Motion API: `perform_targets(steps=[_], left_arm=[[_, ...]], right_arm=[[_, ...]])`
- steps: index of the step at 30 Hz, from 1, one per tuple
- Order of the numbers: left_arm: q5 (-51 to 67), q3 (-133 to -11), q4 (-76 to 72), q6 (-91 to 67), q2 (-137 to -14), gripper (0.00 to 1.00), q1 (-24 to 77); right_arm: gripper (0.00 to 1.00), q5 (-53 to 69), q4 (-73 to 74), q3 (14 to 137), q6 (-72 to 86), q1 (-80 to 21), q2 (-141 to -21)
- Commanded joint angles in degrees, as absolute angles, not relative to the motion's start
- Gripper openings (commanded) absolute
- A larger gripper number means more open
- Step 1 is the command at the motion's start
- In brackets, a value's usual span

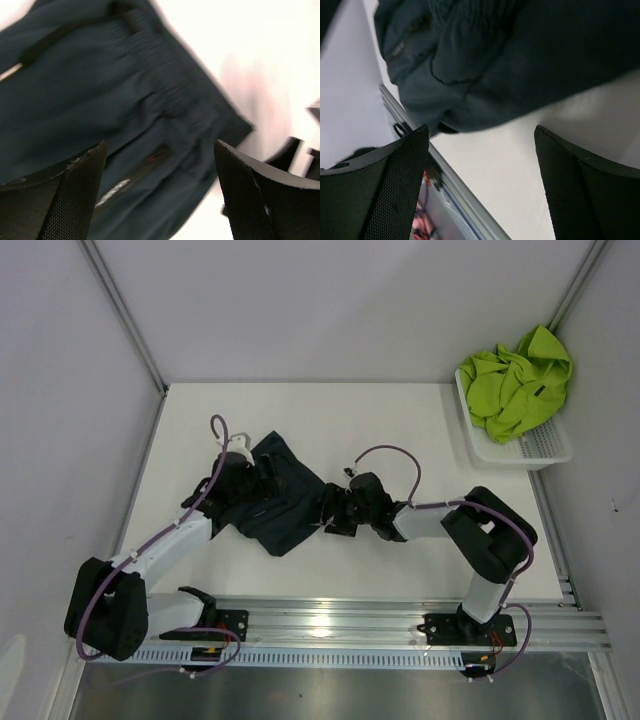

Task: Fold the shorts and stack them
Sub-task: Neatly place the folded shorts to the corner

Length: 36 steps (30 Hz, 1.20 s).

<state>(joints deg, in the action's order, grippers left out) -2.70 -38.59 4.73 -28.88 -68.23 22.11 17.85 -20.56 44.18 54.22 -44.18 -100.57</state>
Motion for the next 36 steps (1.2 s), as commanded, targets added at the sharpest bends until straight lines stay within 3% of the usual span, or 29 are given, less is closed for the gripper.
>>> perform_targets(steps=[1, 9, 16, 20, 25, 31, 33, 36], left_arm=[[-4.0, -34.2, 3.6, -31.4, -67.9, 0.89, 18.7], [2.3, -27.3, -3.2, -35.1, -73.3, 0.84, 16.5], [9.1, -20.6, -11.5, -39.5, -75.0, 0.78, 17.6], [6.8, -17.1, -11.8, -42.2, -70.1, 0.78, 20.3], [3.3, -13.3, -8.4, -46.0, -59.1, 0.78, 23.6], [0.0, -15.9, -0.7, -44.7, -51.4, 0.83, 25.0], [-2.1, -18.7, 2.4, -43.2, -51.3, 0.87, 25.0], [-1.2, -24.1, 7.2, -41.1, -51.4, 0.92, 24.5]], right_arm=[[0.87, 13.3, -27.6, 45.3, 61.9, -46.7, -104.9], [0.88, 3.3, -25.6, 51.5, 67.7, -51.1, -110.3], [0.84, 5.0, -18.6, 61.2, 62.8, -49.3, -115.7], [0.75, 7.0, -19.1, 62.0, 61.6, -47.7, -118.1], [0.72, 8.7, -21.8, 60.2, 61.6, -44.9, -118.2], [0.47, 13.0, -16.1, 65.8, 54.5, -43.4, -120.8], [0.46, 16.2, -13.2, 69.2, 52.2, -43.2, -122.8], [0.37, 18.7, -10.5, 72.1, 49.0, -43.3, -124.3]])
